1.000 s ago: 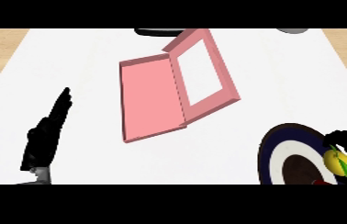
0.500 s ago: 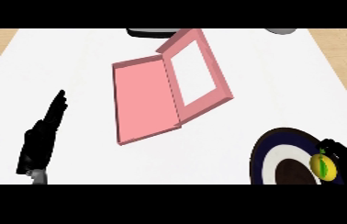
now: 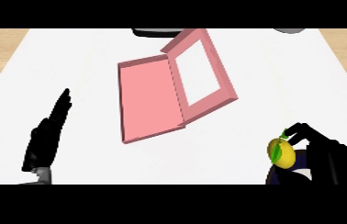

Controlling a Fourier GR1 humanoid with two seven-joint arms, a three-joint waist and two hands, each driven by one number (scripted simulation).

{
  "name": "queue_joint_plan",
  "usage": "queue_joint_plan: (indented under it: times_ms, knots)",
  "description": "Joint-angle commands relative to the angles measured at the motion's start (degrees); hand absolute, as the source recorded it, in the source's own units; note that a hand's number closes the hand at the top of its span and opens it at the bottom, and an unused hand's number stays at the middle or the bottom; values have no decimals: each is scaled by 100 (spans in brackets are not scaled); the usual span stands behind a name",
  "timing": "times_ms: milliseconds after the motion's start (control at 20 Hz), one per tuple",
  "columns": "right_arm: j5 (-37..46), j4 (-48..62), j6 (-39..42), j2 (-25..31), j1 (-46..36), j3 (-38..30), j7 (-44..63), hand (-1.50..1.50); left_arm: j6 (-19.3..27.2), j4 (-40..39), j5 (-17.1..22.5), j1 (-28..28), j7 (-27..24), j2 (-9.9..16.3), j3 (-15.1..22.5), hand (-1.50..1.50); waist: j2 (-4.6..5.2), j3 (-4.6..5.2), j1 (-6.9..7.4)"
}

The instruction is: Pick the lemon from the plate and place it in the cardboard box

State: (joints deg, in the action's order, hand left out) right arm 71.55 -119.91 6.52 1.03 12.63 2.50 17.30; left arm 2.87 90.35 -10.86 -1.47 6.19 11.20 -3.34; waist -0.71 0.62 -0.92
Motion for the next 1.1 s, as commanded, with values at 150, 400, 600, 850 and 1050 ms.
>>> queue_joint_plan:
  times_ms: [150, 400, 600, 850, 1050]
  knots:
    - [-77, -1147, 11, -100, -1013, 2388, 2239, 150, -112, -238, -15, 138, -139, 22, 54, 0, 50, -36, 170]
    - [178, -485, -59, -102, -2887, 3304, 4019, 150, -213, -6, 64, 219, 90, 67, 31, 0, 67, -47, 276]
    - [-485, 361, 215, -102, -4697, 2913, 5094, 150, -60, -100, -101, 206, -51, -130, 194, 0, 81, -47, 304]
    - [-1170, 2012, -393, -101, -5896, 2554, 5334, 150, -25, -528, -160, 416, -249, -89, 94, 0, 108, -49, 315]
    - [-1570, 2995, -857, -101, -6489, 2583, 5467, 150, -32, -334, -169, 265, -164, -258, 265, 0, 96, -53, 324]
